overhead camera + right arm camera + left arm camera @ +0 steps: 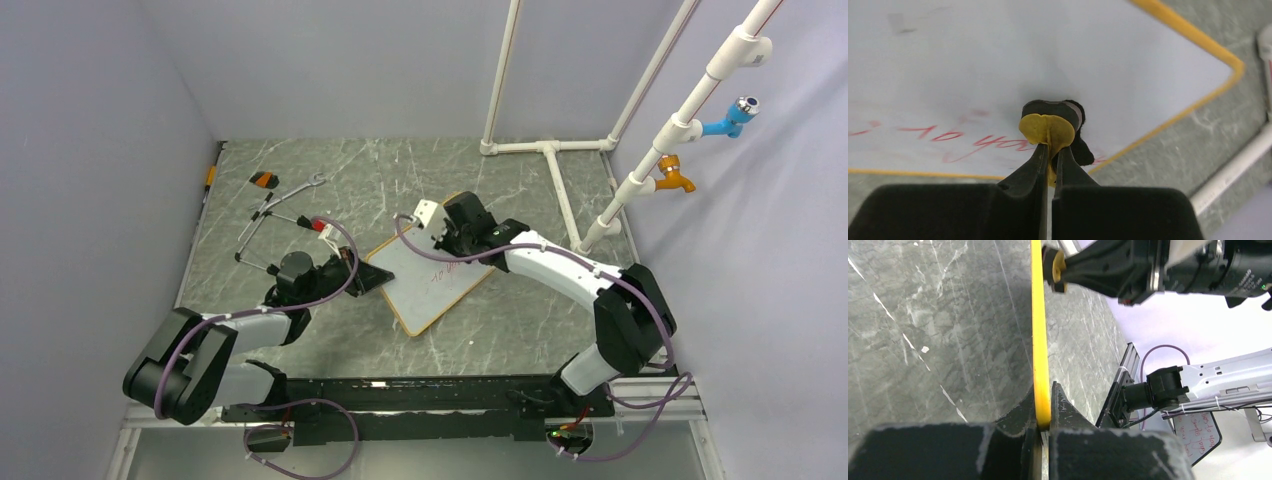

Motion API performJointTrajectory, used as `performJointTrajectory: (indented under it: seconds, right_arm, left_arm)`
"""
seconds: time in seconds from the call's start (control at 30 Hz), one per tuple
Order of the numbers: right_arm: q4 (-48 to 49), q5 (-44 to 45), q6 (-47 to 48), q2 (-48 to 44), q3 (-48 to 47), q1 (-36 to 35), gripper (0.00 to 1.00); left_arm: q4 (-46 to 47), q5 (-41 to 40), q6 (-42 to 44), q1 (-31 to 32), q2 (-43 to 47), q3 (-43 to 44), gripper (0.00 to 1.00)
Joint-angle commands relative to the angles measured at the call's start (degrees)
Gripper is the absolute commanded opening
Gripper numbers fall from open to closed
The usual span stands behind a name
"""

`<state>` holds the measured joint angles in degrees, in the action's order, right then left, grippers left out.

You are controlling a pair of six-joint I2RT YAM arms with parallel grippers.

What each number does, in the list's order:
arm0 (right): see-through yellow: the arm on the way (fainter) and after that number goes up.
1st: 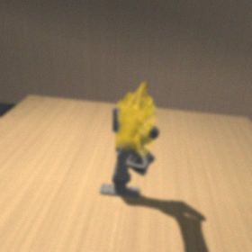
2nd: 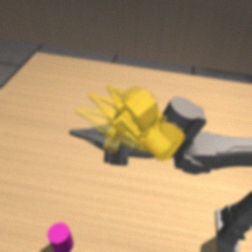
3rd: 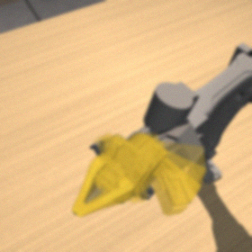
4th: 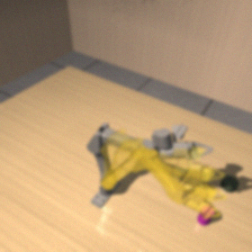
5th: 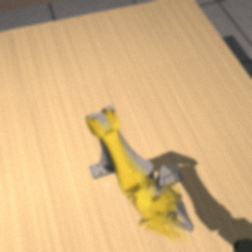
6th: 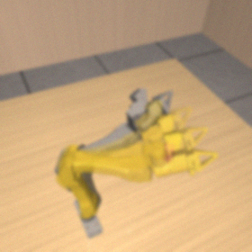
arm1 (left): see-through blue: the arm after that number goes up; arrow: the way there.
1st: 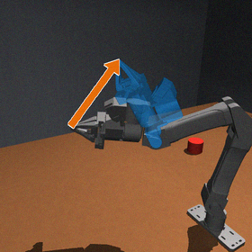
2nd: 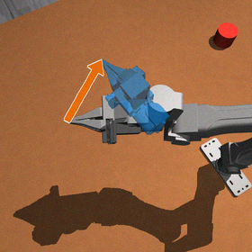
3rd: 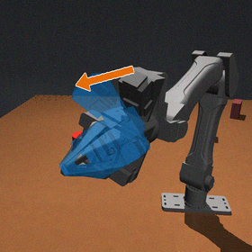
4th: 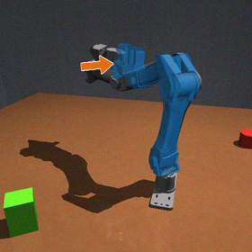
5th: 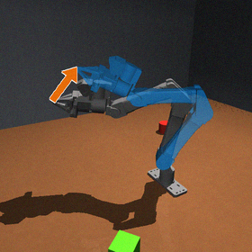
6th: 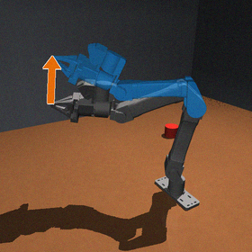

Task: Erase the whiteboard
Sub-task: Erase the whiteboard at the center of the board.

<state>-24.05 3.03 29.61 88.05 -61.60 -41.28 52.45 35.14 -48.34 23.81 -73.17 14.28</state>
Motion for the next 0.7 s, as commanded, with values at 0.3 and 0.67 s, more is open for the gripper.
performJointTrajectory:
  seconds: [0.3, 0.67]
  right_arm:
    - [-3.84, -8.90, 10.52, -2.97, 2.29, -10.43, 0.00]
    - [0.15, -5.33, 8.50, -4.73, 4.07, -7.70, 0.00]
  left_arm:
    - [11.52, 5.78, -1.69, 0.88, -0.05, 2.19, 0.00]
    - [12.61, 6.10, -1.97, 0.88, -0.66, 2.06, 0.00]
